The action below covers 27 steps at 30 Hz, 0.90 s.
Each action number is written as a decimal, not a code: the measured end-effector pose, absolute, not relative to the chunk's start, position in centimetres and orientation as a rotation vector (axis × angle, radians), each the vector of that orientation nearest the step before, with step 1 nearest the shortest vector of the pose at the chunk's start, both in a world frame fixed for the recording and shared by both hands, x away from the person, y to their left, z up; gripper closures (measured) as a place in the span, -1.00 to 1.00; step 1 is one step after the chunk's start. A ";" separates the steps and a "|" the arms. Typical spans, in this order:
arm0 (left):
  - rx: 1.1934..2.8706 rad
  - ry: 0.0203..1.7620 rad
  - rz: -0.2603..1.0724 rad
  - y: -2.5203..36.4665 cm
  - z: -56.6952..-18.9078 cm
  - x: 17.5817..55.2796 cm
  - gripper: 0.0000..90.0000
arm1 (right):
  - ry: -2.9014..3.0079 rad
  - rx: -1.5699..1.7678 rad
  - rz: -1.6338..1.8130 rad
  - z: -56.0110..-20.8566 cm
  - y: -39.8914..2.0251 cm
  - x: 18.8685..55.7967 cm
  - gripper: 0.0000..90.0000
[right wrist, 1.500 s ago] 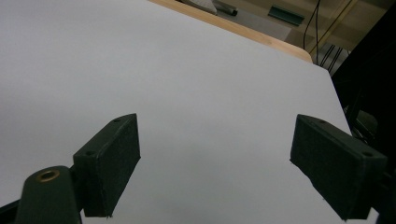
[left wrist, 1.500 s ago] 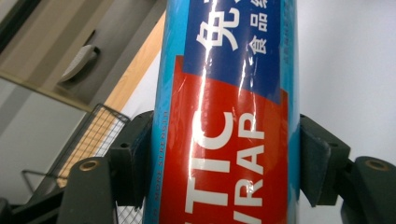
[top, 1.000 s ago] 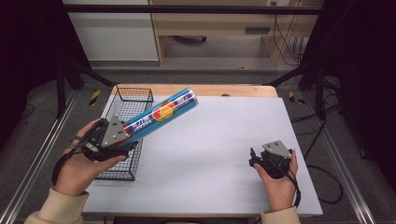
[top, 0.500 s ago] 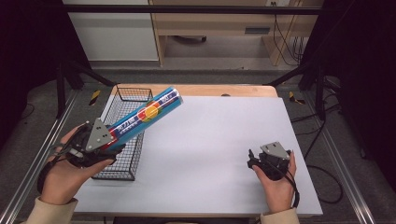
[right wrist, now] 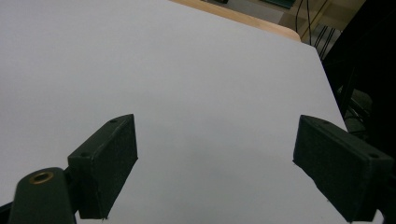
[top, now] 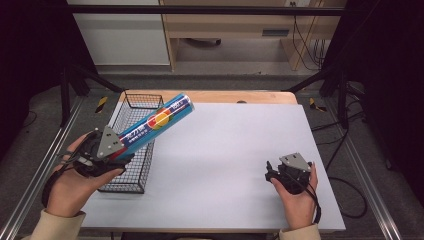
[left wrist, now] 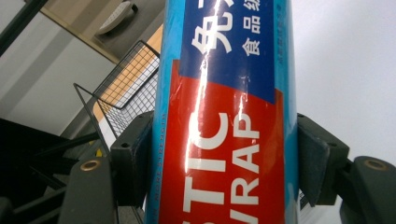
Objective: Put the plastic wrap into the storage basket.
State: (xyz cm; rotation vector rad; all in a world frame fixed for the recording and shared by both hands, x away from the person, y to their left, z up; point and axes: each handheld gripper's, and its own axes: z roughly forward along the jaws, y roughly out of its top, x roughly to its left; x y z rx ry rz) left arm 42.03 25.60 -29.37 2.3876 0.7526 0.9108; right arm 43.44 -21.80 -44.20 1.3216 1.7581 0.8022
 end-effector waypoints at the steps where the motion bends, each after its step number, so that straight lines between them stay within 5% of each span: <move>1: 2.389 0.762 0.907 25.6 -29.4 42.1 -0.30 | 1.760 1.320 0.808 -44.2 -21.7 43.4 -0.69; 27: 2.393 0.982 0.921 25.7 -30.9 42.1 -0.29 | 1.771 1.311 0.814 -44.2 -21.3 43.4 -0.69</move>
